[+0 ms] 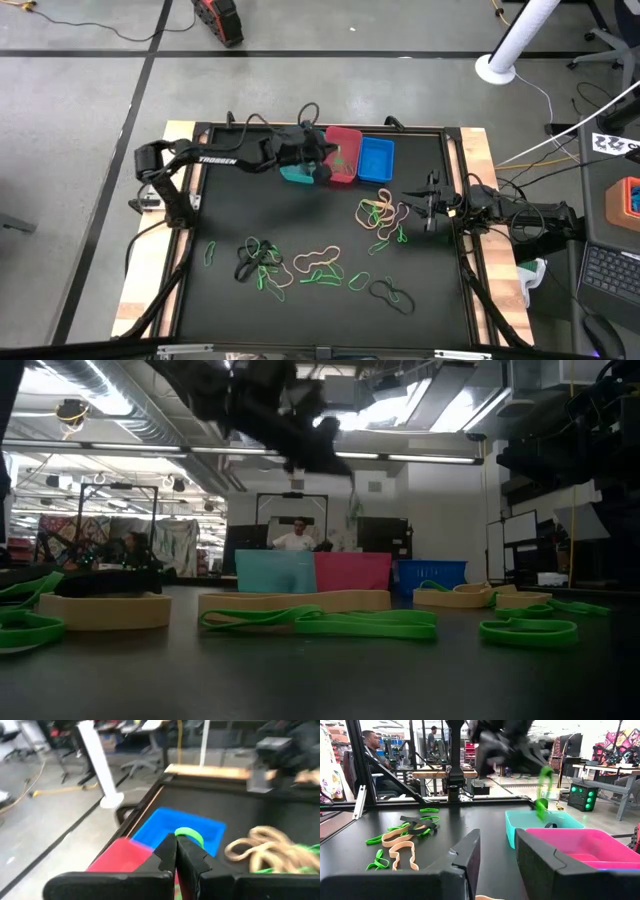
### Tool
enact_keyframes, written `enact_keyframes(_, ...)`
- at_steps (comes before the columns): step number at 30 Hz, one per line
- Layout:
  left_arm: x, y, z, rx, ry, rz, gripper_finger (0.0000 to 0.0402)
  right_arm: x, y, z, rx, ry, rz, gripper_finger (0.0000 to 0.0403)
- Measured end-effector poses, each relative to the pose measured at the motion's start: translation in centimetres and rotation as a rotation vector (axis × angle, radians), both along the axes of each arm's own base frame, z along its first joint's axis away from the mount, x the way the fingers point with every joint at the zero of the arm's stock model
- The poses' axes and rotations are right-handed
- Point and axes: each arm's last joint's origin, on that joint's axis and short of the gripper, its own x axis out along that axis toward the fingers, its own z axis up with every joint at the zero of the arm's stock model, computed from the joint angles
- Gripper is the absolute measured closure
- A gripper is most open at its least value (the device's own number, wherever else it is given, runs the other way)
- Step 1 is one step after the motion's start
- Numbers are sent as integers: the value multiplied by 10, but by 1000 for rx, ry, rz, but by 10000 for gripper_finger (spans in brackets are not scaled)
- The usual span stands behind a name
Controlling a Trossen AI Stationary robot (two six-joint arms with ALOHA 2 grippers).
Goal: Sort rubber bands into baskets
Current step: Put the green rubber band into the pink bin
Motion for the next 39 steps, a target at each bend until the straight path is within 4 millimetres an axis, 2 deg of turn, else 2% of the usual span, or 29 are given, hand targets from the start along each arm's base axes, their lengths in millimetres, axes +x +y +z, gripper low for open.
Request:
enact_keyframes(5, 0, 26, -30, -56, 62, 75, 398, 0, 0, 0, 0, 0, 0, 281)
enact_keyframes(11, 2, 35, -48, -133, 74, 120, 370, 0, 0, 0, 0, 0, 0, 281)
enact_keyframes(21, 2, 33, -49, -224, 34, 152, 285, 0, 0, 0, 0, 0, 0, 281)
enact_keyframes(29, 2, 33, -49, -389, -58, 215, 274, 0, 0, 0, 0, 0, 0, 281)
enact_keyframes(34, 1, 24, -39, -473, -54, 37, 274, 0, 0, 0, 0, 0, 0, 281)
enact_keyframes(39, -4, -7, -32, -604, 85, -189, 274, 0, 0, 0, 0, 0, 1, 281)
